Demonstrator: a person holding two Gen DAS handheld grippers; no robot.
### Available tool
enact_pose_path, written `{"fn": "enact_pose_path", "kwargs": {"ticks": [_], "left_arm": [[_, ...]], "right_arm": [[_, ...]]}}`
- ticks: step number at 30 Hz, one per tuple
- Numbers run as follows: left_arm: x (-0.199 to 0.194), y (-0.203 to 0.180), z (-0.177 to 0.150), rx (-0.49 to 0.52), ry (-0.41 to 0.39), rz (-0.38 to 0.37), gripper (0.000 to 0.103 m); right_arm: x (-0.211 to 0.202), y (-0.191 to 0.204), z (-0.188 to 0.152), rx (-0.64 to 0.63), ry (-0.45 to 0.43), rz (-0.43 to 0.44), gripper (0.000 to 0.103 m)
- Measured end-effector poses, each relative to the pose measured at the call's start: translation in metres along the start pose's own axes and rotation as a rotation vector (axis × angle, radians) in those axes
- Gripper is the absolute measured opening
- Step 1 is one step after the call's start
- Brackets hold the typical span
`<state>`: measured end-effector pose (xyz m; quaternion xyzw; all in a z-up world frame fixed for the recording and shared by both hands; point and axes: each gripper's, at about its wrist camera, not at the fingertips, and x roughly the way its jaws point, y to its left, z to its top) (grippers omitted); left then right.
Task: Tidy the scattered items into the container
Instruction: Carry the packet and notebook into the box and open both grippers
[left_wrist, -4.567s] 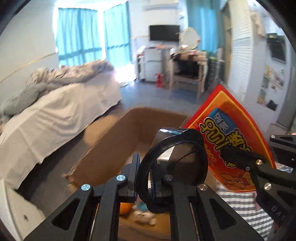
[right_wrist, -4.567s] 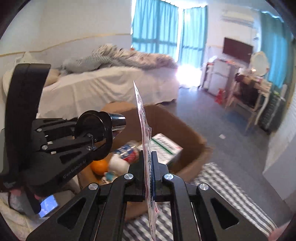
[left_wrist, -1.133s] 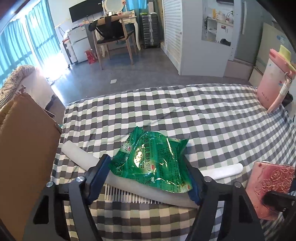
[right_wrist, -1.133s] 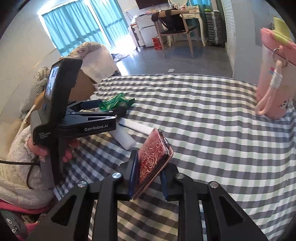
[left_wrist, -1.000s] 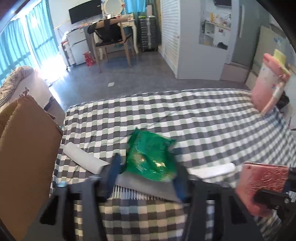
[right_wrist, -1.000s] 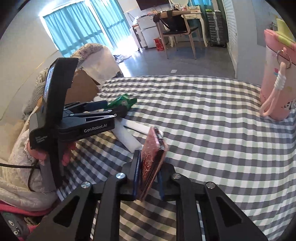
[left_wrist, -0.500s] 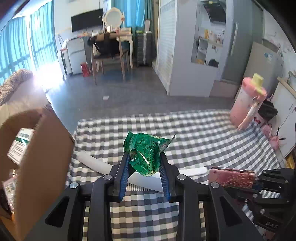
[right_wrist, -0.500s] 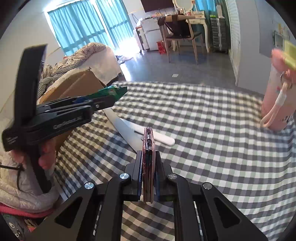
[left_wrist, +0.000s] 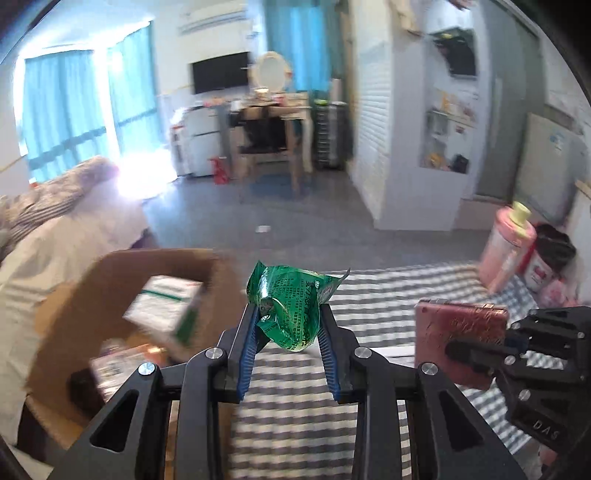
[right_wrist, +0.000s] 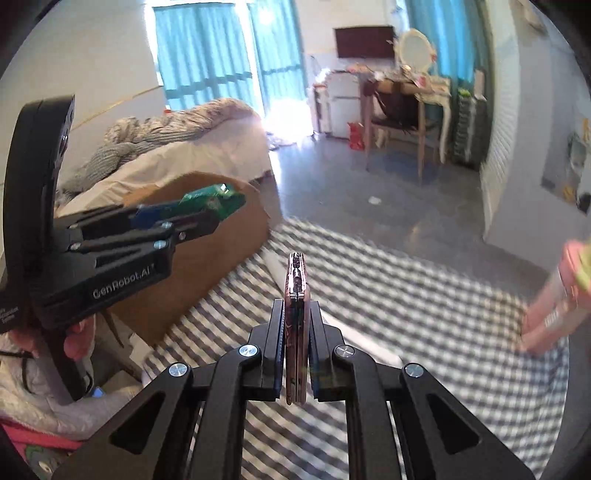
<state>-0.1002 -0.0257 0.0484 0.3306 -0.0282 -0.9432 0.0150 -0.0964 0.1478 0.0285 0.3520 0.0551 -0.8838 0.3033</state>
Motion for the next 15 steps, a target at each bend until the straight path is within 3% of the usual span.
{"fn": "enact_pose_path", "kwargs": {"ticks": [6,10,15], "left_arm": [[-0.026,0.074,-0.008,-0.106,-0.046,0.138,0.032],[-0.032,0.117,-0.018,-0.164,-0.033,0.208,0.032],[-0.024,0.152,-0.035,-0.22,0.008,0.229,0.033]], "right_arm": [[0.022,0.063,0.043,-0.106,-0.05,0.078,0.01],[0.05,0.108,0.068,-0.176,-0.052,0.142,0.01],[0.09,0.148,0.076,-0.234,0.0,0.184,0.01]]}}
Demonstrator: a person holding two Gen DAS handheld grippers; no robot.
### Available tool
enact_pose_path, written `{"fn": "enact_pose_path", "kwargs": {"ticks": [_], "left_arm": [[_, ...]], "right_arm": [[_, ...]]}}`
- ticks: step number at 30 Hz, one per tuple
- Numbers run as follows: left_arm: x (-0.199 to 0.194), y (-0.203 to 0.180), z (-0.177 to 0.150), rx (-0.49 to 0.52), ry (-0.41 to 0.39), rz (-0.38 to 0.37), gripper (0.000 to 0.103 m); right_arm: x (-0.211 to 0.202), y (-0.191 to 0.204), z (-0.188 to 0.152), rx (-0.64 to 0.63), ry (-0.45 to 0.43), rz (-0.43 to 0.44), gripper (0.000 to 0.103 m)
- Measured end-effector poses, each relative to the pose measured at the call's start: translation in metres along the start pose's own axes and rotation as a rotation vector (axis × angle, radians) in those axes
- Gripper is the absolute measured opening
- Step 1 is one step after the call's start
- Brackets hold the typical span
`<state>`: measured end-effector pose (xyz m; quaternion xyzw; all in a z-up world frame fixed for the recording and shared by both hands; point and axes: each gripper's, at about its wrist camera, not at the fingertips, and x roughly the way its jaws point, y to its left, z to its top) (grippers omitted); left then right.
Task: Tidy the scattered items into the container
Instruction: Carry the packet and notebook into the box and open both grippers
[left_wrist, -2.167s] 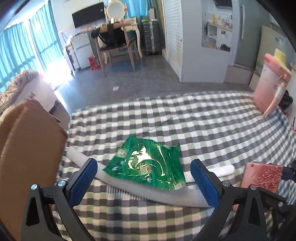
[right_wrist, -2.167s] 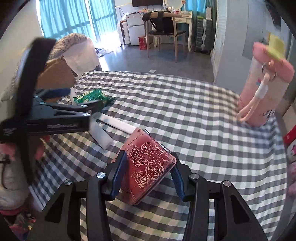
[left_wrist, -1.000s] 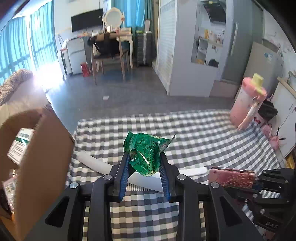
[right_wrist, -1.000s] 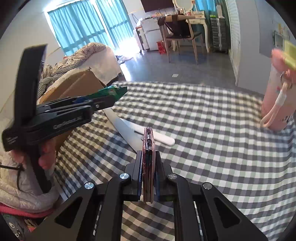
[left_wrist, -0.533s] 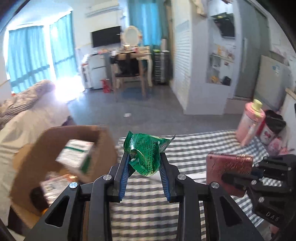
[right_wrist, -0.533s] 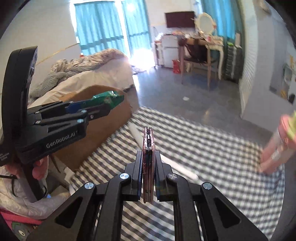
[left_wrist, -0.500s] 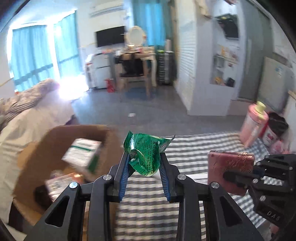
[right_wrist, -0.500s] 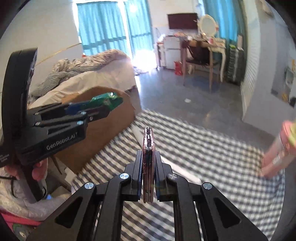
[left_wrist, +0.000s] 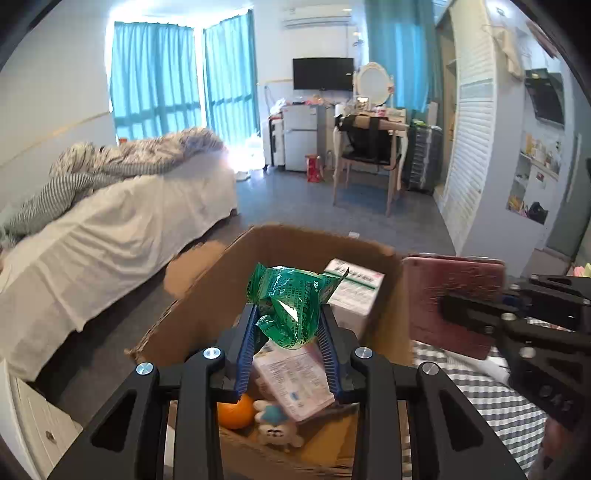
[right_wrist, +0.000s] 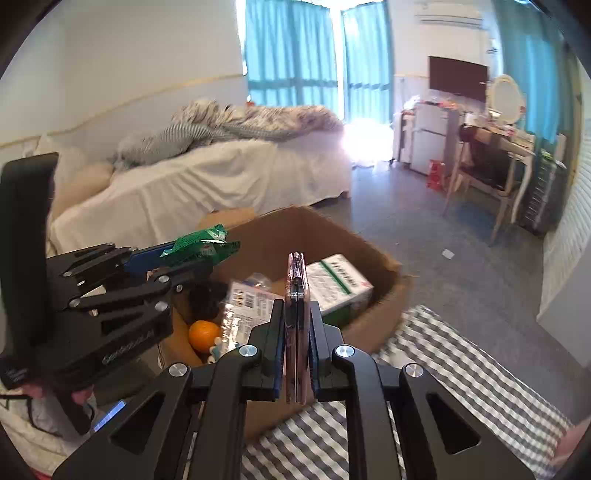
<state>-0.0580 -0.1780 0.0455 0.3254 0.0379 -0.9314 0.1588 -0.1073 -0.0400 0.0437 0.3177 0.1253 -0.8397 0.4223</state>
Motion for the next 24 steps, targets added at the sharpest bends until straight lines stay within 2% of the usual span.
{"fn": "enact_pose_path", "kwargs": {"ticks": [3,9,12,13,14,15,17,18,19,24], "left_arm": [[0.015,0.012,-0.007,-0.012,0.041,0.017,0.033],[0.044,0.022,-0.019,-0.029,0.113,0.021,0.034],[0.053,0.025,-0.023,-0.036,0.135,0.024,0.05],[0.055,0.027,-0.024,-0.04,0.138,0.025,0.058],[0.055,0.029,-0.024,-0.043,0.138,0.026,0.064],[0.054,0.029,-0.023,-0.047,0.135,0.031,0.076],[0.051,0.032,-0.022,-0.06,0.118,0.062,0.082],[0.049,0.034,-0.021,-0.064,0.113,0.059,0.087],[0.047,0.035,-0.02,-0.071,0.108,0.056,0.092],[0.035,0.031,-0.016,-0.071,0.067,0.048,0.094]], "right_arm": [[0.026,0.014,-0.001,-0.025,0.052,0.01,0.01],[0.054,0.027,-0.003,-0.064,0.115,-0.012,0.01],[0.061,0.025,-0.004,-0.074,0.13,-0.03,0.01],[0.06,0.025,-0.003,-0.078,0.12,-0.042,0.01],[0.059,0.026,-0.002,-0.079,0.107,-0.055,0.014],[0.056,0.025,0.0,-0.076,0.099,-0.064,0.021],[0.05,0.023,0.003,-0.062,0.074,-0.107,0.057],[0.046,0.022,0.005,-0.056,0.055,-0.121,0.063],[0.041,0.021,0.006,-0.051,0.039,-0.119,0.067],[0.014,0.015,0.006,-0.04,-0.016,-0.132,0.067]]}}
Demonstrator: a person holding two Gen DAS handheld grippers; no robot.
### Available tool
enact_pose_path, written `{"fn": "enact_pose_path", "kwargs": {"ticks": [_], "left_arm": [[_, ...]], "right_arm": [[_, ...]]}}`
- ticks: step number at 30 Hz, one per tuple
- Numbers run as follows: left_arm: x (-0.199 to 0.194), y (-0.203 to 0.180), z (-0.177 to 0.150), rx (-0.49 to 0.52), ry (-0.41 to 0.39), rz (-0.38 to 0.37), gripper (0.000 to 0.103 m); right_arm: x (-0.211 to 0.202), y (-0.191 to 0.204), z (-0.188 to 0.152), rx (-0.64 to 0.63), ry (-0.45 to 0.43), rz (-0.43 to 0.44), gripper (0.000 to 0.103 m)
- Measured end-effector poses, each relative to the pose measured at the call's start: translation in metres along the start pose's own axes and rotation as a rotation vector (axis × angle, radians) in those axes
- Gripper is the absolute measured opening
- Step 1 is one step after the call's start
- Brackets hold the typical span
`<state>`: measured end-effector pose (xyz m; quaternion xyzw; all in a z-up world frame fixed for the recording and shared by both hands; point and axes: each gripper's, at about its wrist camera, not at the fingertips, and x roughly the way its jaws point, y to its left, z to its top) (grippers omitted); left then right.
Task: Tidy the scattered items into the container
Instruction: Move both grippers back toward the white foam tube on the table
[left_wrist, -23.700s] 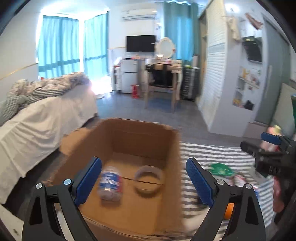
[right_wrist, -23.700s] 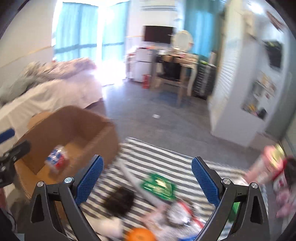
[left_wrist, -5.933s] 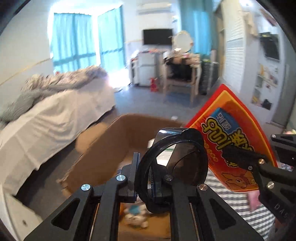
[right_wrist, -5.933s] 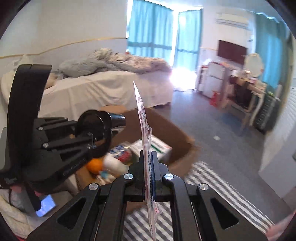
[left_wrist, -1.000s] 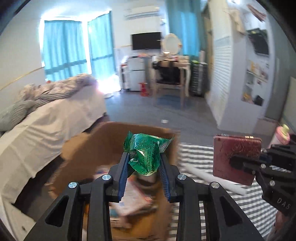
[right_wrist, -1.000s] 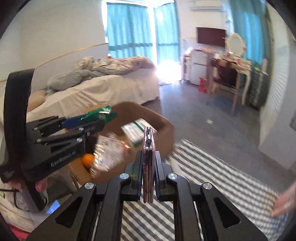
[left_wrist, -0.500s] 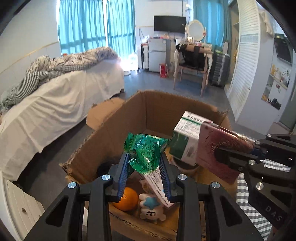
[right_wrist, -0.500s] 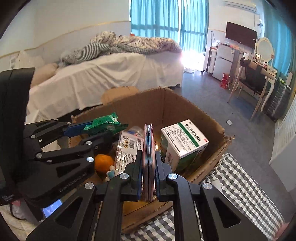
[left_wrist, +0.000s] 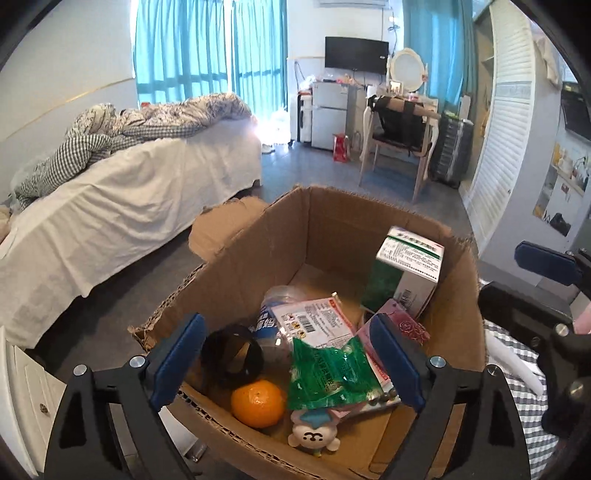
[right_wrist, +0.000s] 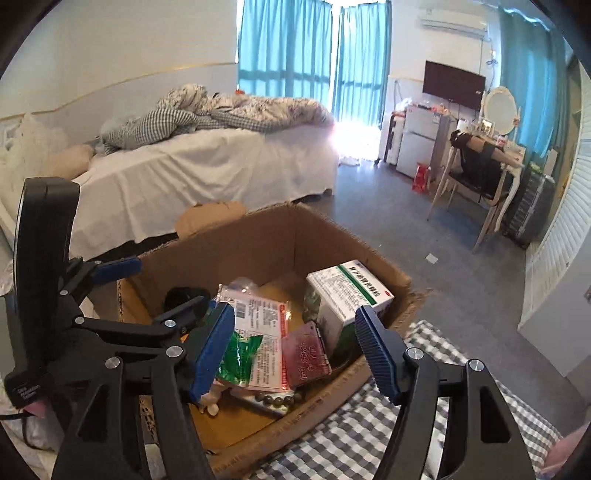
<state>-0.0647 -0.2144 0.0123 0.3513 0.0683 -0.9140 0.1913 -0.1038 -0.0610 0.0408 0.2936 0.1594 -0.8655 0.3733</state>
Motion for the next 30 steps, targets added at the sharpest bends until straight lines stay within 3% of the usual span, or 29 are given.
{"fn": "enact_pose_path", "kwargs": {"ticks": [4,8,11,14,18,22,30], "left_arm": [[-0.012,-0.015,0.0,0.024,-0.022,-0.03,0.094],[-0.024,-0.039,0.0,0.069,-0.044,-0.067,0.094],[-0.035,-0.06,0.0,0.106,-0.071,-0.103,0.095],[-0.044,-0.085,-0.001,0.145,-0.095,-0.139,0.103],[-0.054,-0.121,-0.007,0.201,-0.118,-0.198,0.103],[-0.054,-0.166,-0.018,0.269,-0.099,-0.257,0.103],[-0.021,-0.226,-0.048,0.356,0.024,-0.293,0.103]], "right_arm": [[-0.032,-0.016,-0.01,0.011,-0.047,-0.046,0.07],[-0.067,-0.053,-0.025,0.088,-0.09,-0.136,0.086],[-0.096,-0.086,-0.041,0.157,-0.106,-0.221,0.088],[-0.117,-0.116,-0.056,0.212,-0.105,-0.303,0.089],[-0.142,-0.145,-0.089,0.237,-0.09,-0.368,0.089],[-0.151,-0.156,-0.122,0.226,-0.067,-0.36,0.089],[-0.121,-0.168,-0.166,0.23,0.045,-0.224,0.086]]}}
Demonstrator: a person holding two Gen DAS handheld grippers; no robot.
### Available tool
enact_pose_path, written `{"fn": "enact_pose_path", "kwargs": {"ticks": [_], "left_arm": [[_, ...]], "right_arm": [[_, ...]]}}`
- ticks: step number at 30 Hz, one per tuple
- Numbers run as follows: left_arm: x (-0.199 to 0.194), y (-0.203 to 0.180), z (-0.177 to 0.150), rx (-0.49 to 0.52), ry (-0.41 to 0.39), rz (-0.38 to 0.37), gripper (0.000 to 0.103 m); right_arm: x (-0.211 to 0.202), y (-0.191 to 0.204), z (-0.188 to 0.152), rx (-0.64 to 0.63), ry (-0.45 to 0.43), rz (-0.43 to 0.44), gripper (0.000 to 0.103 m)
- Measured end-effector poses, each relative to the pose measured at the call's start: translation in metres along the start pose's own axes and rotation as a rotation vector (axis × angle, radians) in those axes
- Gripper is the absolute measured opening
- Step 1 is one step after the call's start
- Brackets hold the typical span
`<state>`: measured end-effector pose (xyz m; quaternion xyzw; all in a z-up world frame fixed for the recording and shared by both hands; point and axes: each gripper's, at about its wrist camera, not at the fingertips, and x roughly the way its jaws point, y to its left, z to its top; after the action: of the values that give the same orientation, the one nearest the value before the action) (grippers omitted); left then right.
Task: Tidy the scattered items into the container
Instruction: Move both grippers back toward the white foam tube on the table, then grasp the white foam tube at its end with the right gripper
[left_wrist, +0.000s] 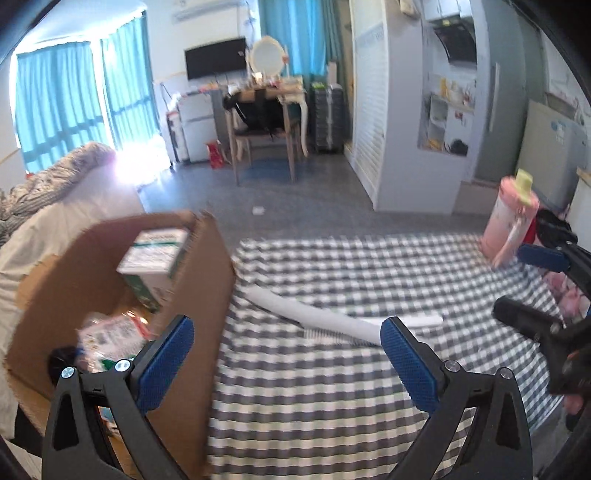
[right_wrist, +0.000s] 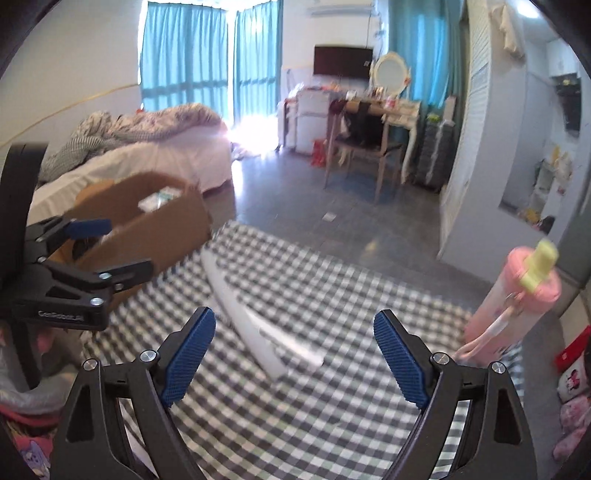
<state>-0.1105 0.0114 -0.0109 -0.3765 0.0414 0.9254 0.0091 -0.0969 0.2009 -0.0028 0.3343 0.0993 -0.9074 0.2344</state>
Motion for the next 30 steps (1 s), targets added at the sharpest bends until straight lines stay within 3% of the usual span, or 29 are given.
{"fn": "enact_pose_path", "kwargs": {"ticks": [5,9,16,21,26,30], "left_arm": [[0.036,-0.006,-0.016,0.014,0.106,0.036,0.103],[0.042,-0.003,-0.02,0.004,0.124,0.038,0.103],[0.046,0.003,-0.018,0.004,0.118,0.032,0.103],[0.05,0.004,-0.02,0.016,0.125,0.015,0.103],[0.053,0.003,-0.021,0.021,0.133,0.009,0.103],[0.053,0.003,-0.022,0.018,0.136,0.0,0.103]], "right_arm": [[0.042,-0.001,-0.02,-0.007,0.122,0.141,0.044],[0.076,0.006,-0.031,-0.04,0.215,0.158,0.042],[0.11,0.011,-0.027,-0.065,0.285,0.167,0.036],[0.119,0.011,-0.026,-0.069,0.308,0.146,0.034],[0.116,0.013,-0.026,-0.067,0.315,0.123,0.016],[0.105,0.009,-0.023,-0.014,0.29,0.155,0.012]]}}
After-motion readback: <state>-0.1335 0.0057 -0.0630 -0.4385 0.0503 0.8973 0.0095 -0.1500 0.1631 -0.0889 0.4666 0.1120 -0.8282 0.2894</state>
